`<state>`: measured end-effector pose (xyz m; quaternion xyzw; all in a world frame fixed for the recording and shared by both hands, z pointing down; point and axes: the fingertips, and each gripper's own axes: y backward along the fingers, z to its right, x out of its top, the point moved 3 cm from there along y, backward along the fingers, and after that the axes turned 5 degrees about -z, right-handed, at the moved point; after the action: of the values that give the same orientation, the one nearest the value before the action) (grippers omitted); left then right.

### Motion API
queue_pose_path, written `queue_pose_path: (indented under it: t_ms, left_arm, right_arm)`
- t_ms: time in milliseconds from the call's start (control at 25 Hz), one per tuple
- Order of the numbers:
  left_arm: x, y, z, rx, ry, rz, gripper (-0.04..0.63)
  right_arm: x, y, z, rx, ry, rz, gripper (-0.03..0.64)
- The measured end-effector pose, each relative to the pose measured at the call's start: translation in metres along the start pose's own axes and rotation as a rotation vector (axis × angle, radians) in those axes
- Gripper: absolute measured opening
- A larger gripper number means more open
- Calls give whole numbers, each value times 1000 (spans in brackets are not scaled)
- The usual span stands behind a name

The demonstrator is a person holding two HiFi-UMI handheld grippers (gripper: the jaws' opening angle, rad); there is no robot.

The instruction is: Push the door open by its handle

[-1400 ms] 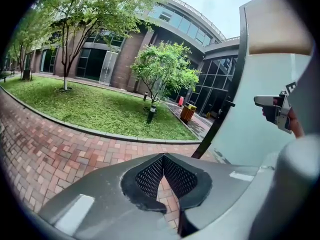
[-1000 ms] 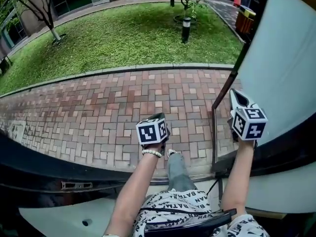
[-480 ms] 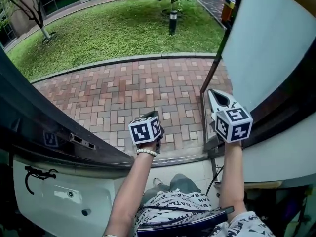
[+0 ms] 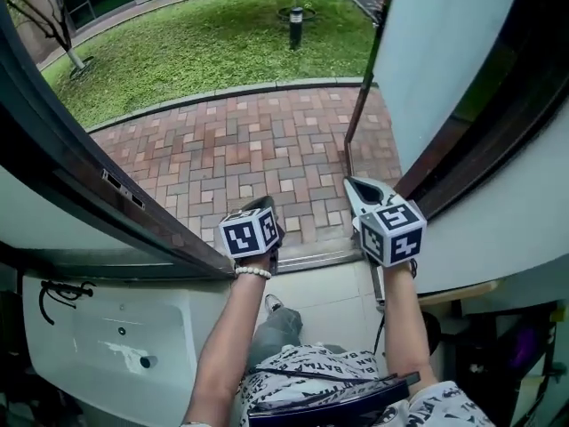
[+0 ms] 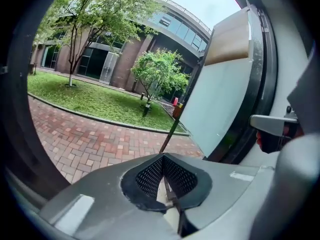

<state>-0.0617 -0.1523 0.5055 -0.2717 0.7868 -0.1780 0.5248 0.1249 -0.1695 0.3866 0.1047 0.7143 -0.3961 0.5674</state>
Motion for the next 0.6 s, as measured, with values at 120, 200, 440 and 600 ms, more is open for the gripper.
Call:
queue_pose_path:
  t_ms: [120, 200, 440, 600]
  left_arm:
    - [-40, 35, 19, 22, 4, 7, -14]
    - [-74, 61, 31, 42, 19, 2, -14]
    - [-173, 133, 51, 123, 77, -45, -14]
    - [-207, 162, 65, 134, 71, -64, -14]
  right_arm:
    - [-40, 38, -17, 37, -21, -28, 3]
    - [-65, 66, -30, 64, -31, -37, 3]
    - [-124, 139, -64, 141, -63, -70, 3]
    - [-150, 172, -77, 146, -119, -72, 3]
